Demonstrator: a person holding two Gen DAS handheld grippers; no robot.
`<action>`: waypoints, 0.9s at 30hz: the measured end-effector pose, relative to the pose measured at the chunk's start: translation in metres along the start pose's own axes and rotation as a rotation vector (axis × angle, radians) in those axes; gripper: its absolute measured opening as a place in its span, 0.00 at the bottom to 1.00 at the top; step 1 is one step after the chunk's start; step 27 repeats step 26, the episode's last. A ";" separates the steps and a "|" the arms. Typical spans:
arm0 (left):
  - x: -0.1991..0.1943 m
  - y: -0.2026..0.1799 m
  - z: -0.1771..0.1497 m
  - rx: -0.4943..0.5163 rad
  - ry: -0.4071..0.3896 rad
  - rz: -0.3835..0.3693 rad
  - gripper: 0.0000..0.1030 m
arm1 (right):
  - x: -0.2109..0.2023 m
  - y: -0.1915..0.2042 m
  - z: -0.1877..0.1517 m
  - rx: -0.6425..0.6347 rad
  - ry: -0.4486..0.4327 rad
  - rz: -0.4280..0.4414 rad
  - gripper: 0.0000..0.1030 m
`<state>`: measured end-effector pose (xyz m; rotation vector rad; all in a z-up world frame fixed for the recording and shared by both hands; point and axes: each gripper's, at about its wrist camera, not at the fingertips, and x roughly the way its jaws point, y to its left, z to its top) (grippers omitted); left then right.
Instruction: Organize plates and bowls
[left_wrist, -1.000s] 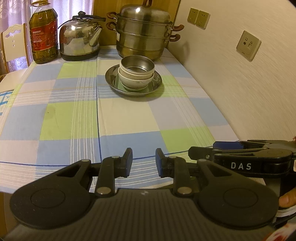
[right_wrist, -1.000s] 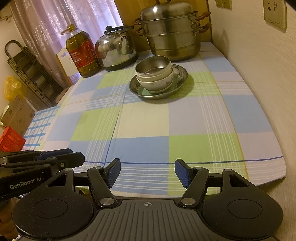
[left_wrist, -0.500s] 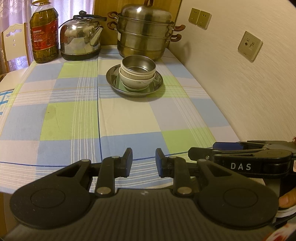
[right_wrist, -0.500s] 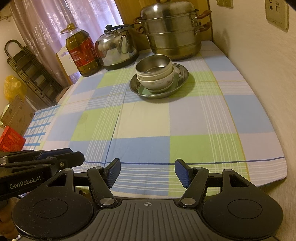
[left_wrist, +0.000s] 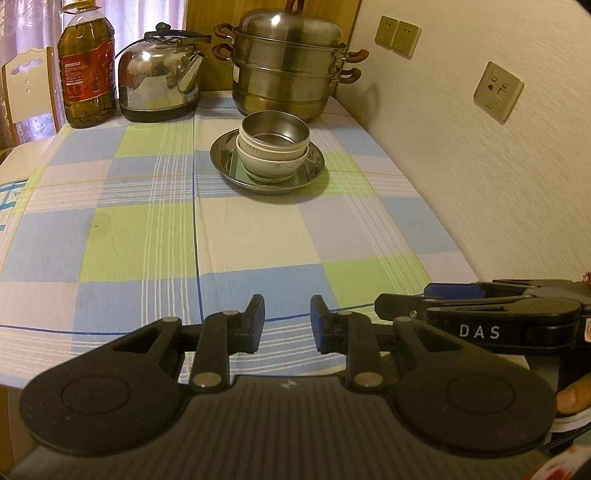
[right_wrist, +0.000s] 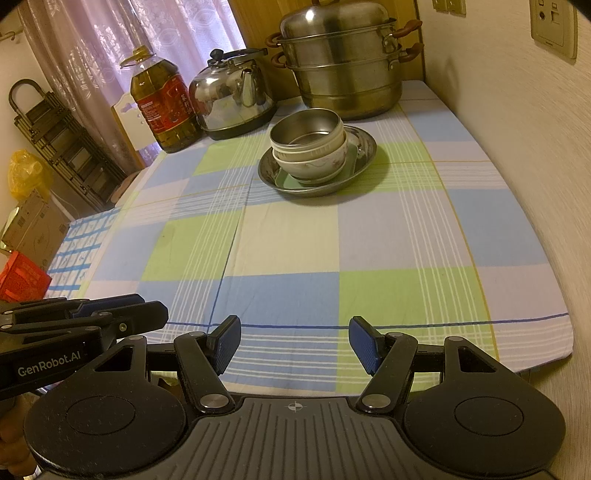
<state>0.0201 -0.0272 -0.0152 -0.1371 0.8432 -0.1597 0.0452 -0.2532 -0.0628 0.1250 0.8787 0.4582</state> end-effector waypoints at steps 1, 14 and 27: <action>0.000 0.000 0.000 0.000 0.000 0.000 0.23 | 0.000 -0.001 0.000 0.000 0.000 0.000 0.63; 0.000 -0.001 0.000 -0.001 -0.001 0.000 0.23 | -0.001 -0.001 0.001 0.000 0.000 0.000 0.63; -0.002 -0.009 0.002 0.002 -0.022 0.030 0.24 | 0.002 -0.002 -0.001 0.004 0.000 0.000 0.63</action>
